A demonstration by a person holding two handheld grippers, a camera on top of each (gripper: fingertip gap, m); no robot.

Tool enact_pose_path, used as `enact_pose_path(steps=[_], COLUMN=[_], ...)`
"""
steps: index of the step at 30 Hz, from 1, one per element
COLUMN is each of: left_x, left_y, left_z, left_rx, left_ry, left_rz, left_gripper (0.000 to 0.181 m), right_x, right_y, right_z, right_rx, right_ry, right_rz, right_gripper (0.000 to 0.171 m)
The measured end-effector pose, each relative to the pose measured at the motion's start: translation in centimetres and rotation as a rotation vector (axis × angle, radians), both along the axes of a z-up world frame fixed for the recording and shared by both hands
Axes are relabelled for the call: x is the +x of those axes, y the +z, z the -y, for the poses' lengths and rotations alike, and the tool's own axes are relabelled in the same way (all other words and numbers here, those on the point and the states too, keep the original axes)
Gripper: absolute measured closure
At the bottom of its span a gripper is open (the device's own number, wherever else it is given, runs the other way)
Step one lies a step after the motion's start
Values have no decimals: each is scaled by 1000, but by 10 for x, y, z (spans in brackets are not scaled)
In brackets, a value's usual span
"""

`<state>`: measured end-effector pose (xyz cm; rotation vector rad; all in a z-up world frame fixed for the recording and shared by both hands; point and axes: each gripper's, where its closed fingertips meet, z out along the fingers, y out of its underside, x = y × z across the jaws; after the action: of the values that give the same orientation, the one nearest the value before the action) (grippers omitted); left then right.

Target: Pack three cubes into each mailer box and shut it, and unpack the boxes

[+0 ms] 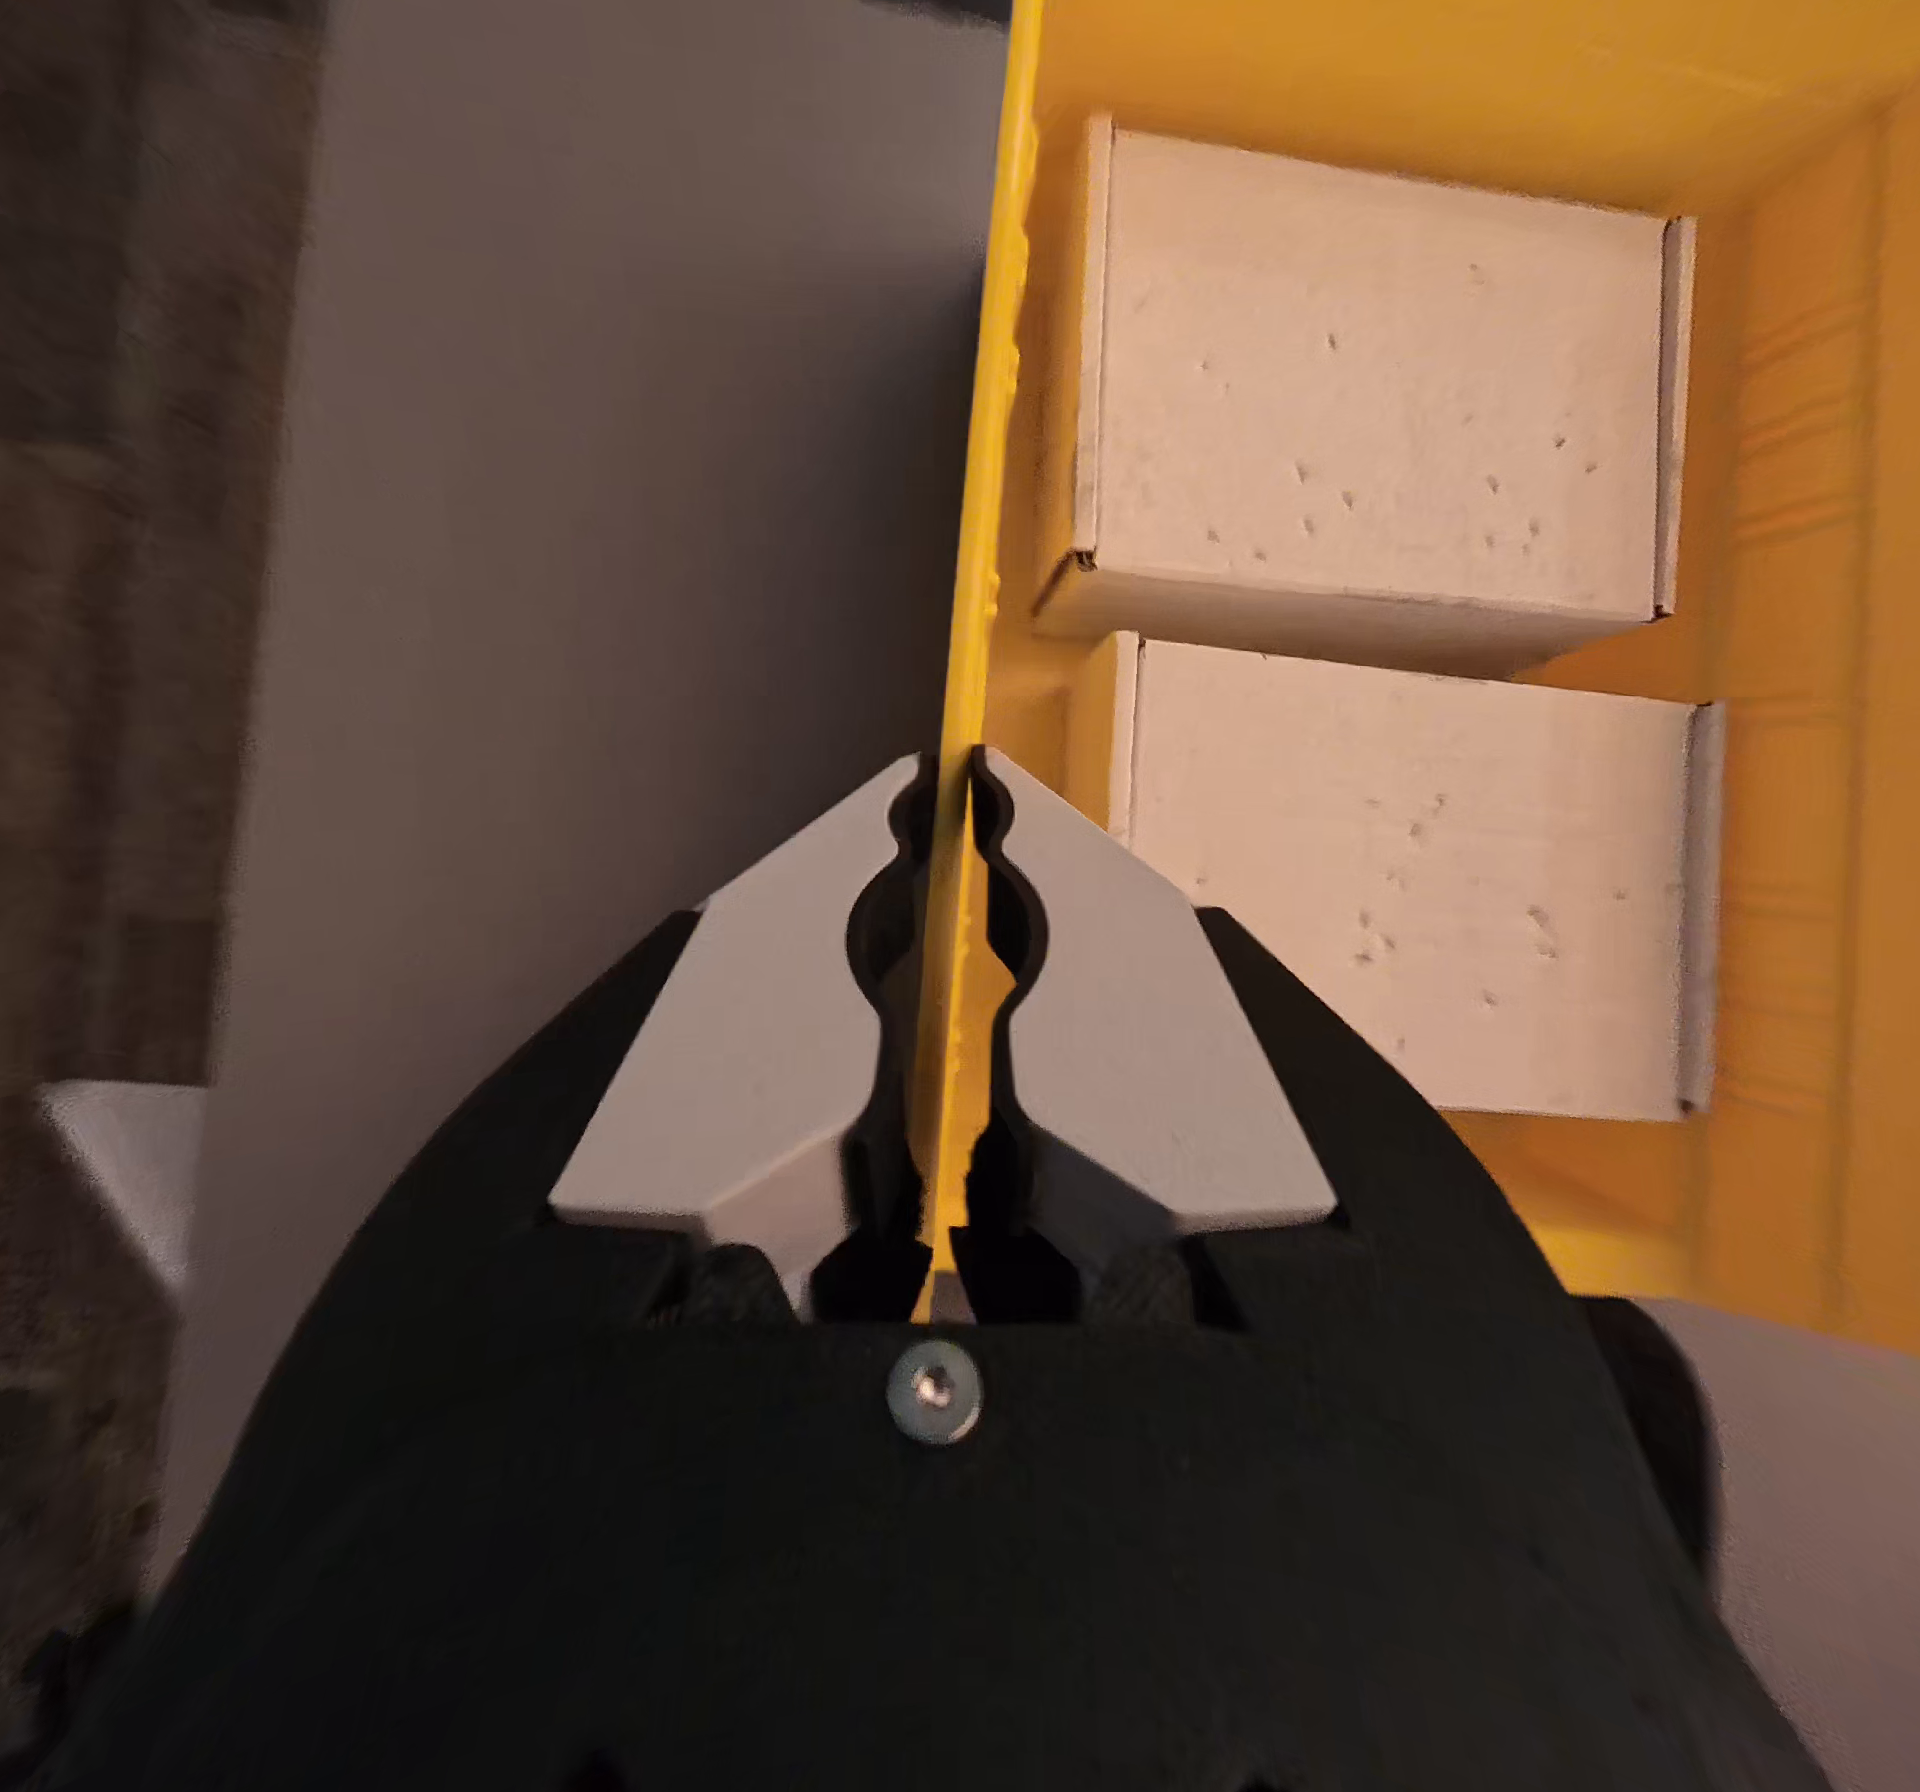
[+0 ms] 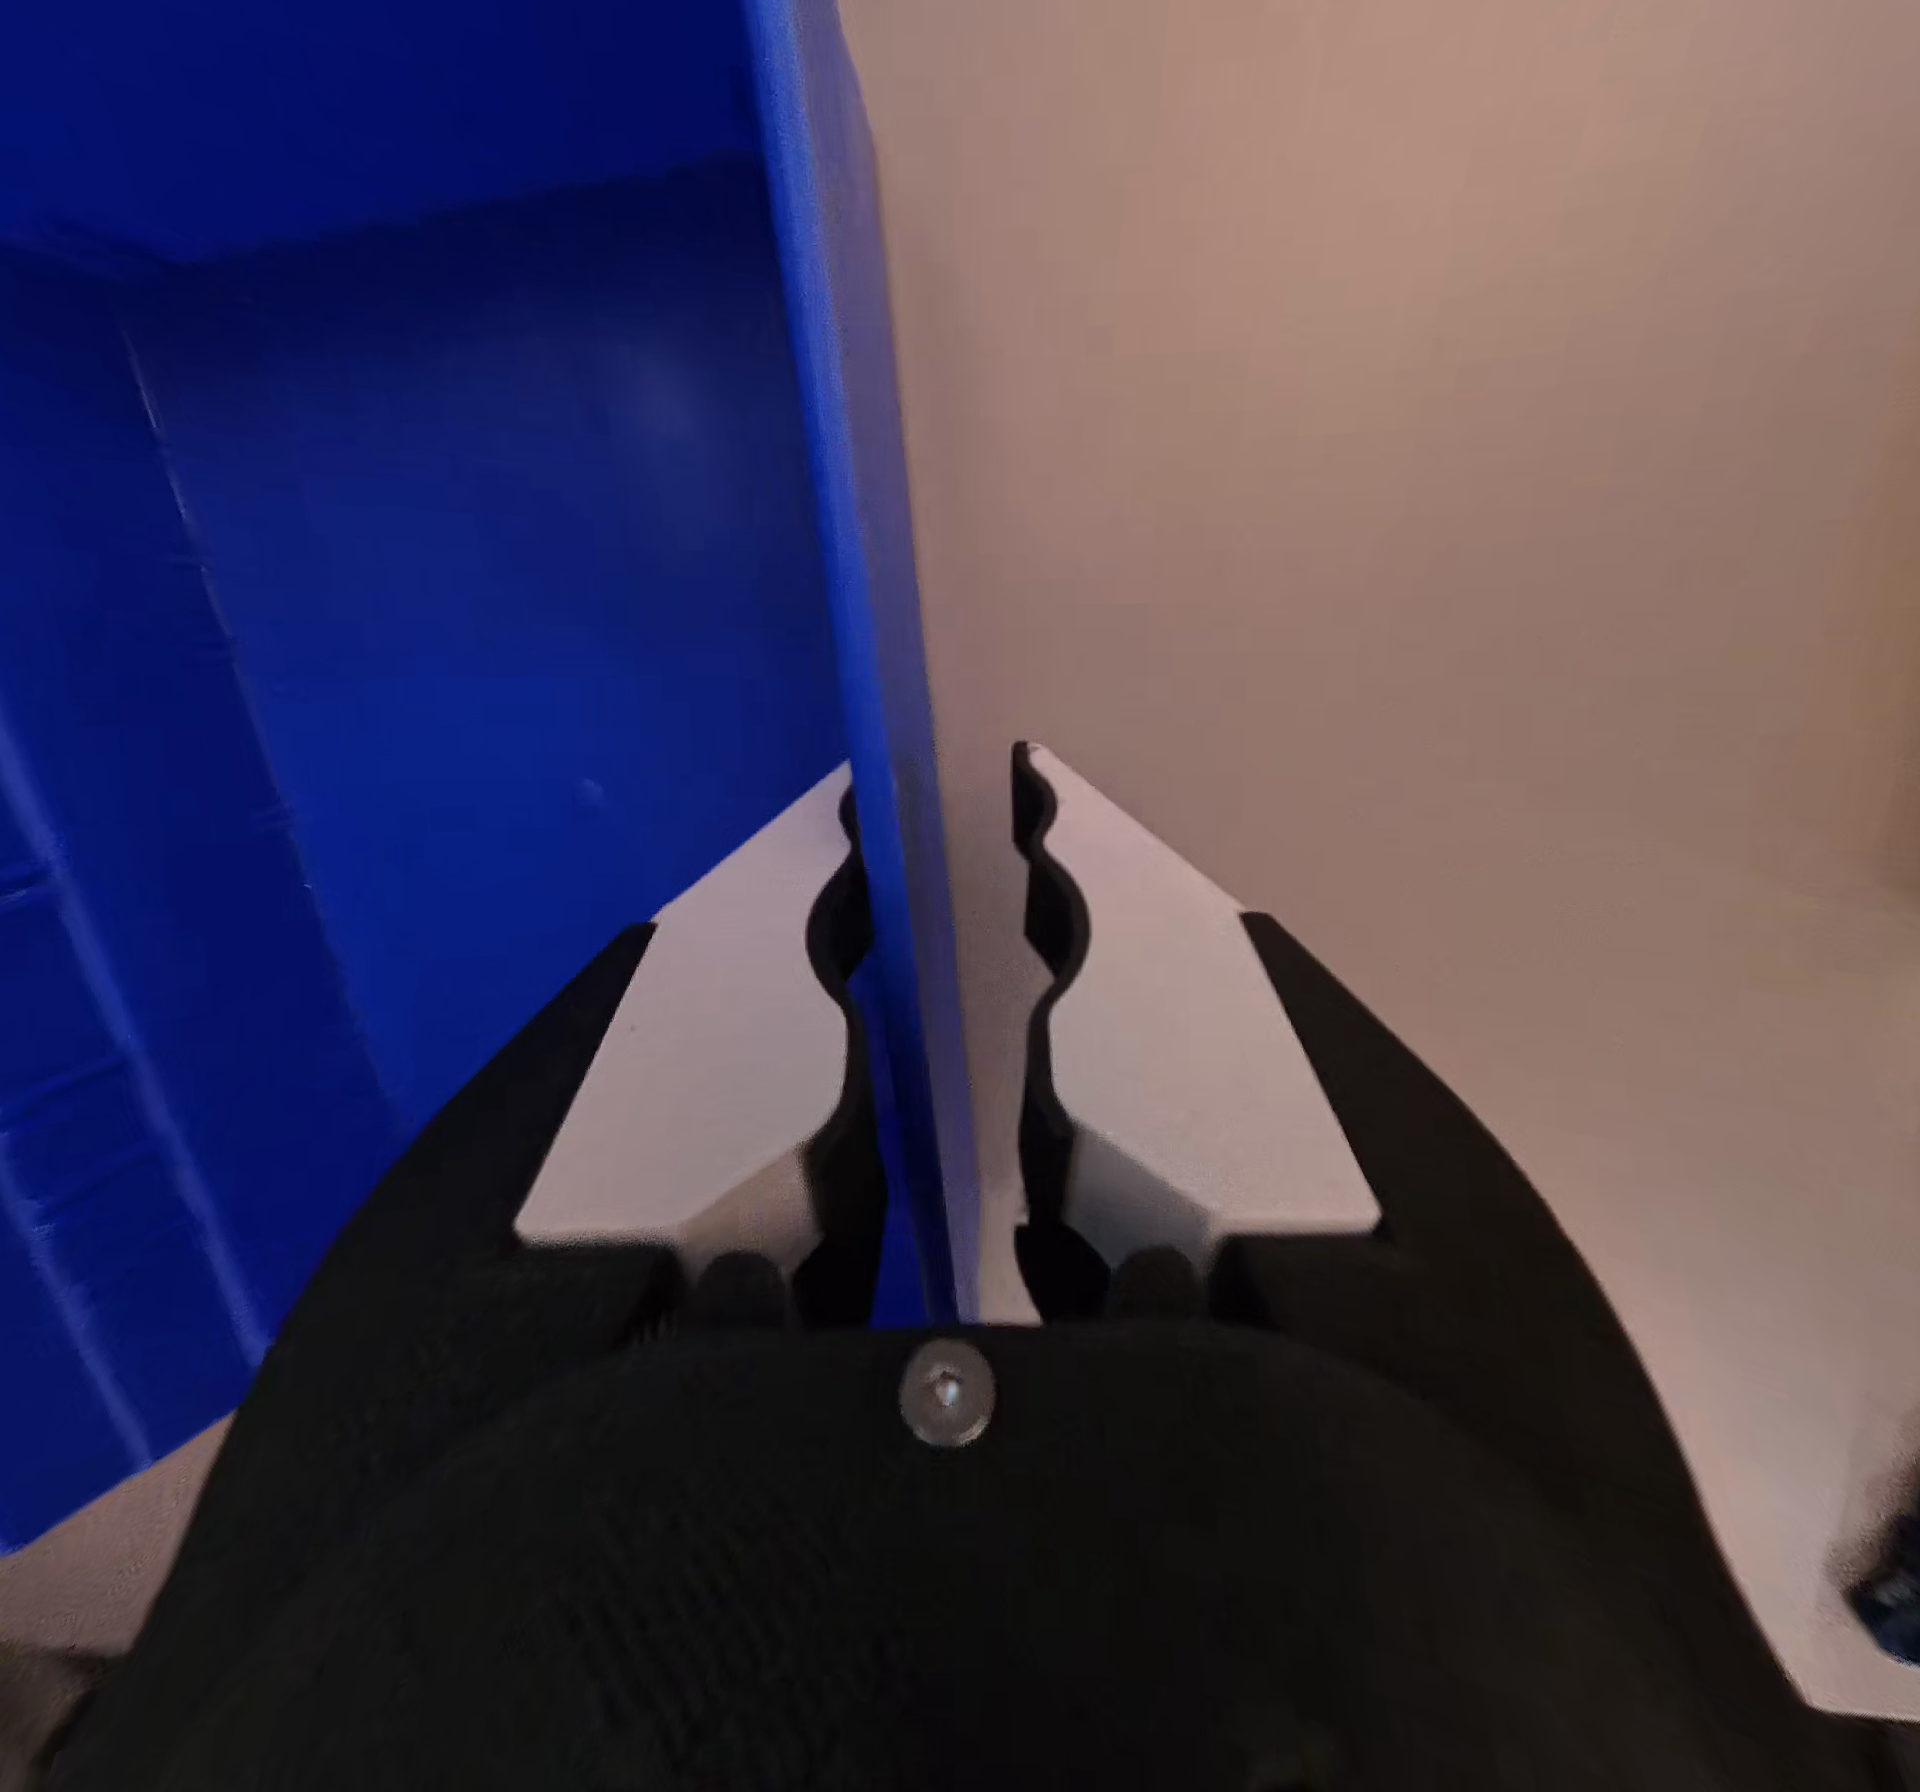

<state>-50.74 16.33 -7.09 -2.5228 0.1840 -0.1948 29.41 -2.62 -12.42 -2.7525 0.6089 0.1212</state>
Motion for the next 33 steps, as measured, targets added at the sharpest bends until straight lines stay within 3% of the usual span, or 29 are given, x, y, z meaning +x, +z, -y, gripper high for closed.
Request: enact_pose_path(steps=[3, 5, 7, 10, 12, 14, 17, 19, 23, 33], left_x=[2, 25, 55, 110, 128, 132, 130, 128, 133, 116], left_y=[55, 92, 107, 79, 48, 19, -17, -30, -41, -63], left_z=[4, 13, 24, 48, 63, 68, 73, 66, 59, 52], left_rx=[267, 454, 560, 440, 283, 149, -42, -65, -115, -206], left_ry=[-68, -218, -422, -800, -999, -1117, -1214, -1257, -1317, -1374], left_rz=[-154, -221, -276, -238, -259, -327, -402, -477, -457, -495], left_gripper=[154, 131, 111, 85, 70, 60, 48, 50, 53, 48], right_x=[9, 15, 11, -42, -82, -118, -141, -147, -144, -127], right_y=[33, 67, 115, 214, 274, 305, 295, 274, 243, 233], right_z=[-4, -6, -16, -36, -32, -25, -33, -43, -56, -60], right_rx=[99, 205, 406, 923, 1253, 1425, 1393, 1334, 1210, 1190], right_ry=[8, -9, 11, 180, 273, 368, 417, 452, 448, 410], right_rz=[130, 213, 282, 281, 267, 212, 111, 62, -7, 23], right_gripper=[142, 138, 128, 106, 103, 99, 99, 99, 98, 106])
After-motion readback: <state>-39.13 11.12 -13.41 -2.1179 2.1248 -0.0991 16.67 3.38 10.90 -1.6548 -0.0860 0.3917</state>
